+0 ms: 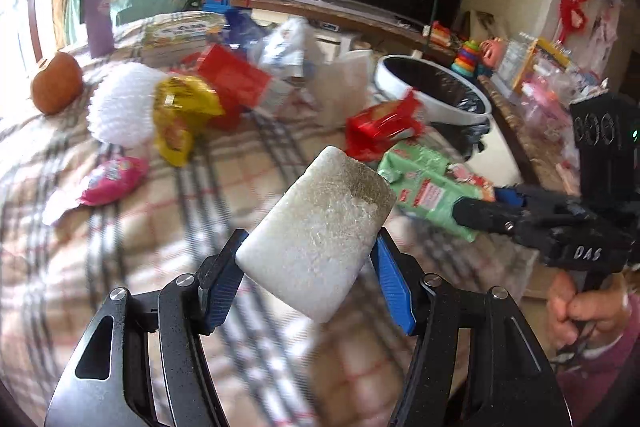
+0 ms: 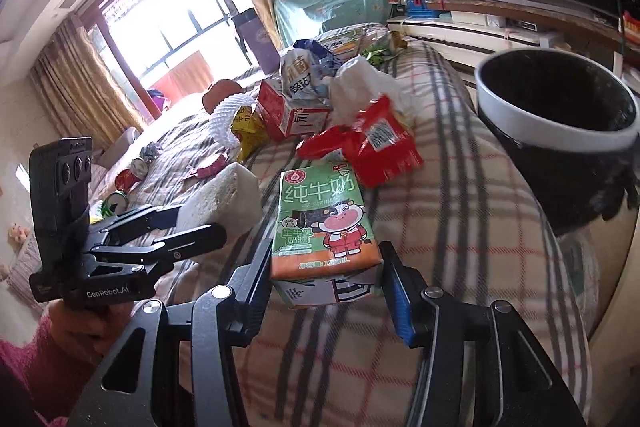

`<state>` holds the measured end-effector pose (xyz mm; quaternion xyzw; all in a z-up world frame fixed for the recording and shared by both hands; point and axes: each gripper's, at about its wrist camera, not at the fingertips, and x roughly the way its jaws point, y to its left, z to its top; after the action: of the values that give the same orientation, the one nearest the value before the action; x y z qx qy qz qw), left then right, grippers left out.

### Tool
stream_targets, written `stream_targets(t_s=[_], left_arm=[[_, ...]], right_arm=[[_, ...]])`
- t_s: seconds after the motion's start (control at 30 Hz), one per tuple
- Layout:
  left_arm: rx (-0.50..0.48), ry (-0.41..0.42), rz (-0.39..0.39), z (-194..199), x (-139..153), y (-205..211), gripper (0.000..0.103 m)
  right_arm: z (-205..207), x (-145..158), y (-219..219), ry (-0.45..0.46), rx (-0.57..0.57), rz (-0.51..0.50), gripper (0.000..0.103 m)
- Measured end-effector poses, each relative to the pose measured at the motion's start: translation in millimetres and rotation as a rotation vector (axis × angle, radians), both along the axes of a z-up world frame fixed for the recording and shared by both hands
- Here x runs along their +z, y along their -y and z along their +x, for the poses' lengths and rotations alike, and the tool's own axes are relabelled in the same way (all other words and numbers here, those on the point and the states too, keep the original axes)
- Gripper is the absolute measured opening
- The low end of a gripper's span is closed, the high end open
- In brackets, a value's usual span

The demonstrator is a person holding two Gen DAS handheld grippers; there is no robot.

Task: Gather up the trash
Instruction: 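Carry both items over the trash bin and open both tools to drop them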

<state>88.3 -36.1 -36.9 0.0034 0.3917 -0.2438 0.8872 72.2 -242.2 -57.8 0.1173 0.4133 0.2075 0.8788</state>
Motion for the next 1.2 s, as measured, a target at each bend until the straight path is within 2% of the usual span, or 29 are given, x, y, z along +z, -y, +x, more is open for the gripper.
stream_targets(t_s=[0.23,0.57,0.9,1.2], left_arm=[[-0.05,-0.015,-0.041,-6,5,32,0.062],[-0.136,-0.007,-0.067,-3,19,92,0.062],[-0.164,-0.006,-0.044,18,28,138,0.062],[-0.151,0.01,-0.008,44,39,165,0.062]], right_arm=[[-15,5,27,0.015,-0.052,0.028,0.051],[-24,10,83,0.045,-0.182,0.034,0.051],[-14,24,135,0.083,-0.283,0.021,0.051],[7,30,161,0.097,-0.319,0.006,0.051]])
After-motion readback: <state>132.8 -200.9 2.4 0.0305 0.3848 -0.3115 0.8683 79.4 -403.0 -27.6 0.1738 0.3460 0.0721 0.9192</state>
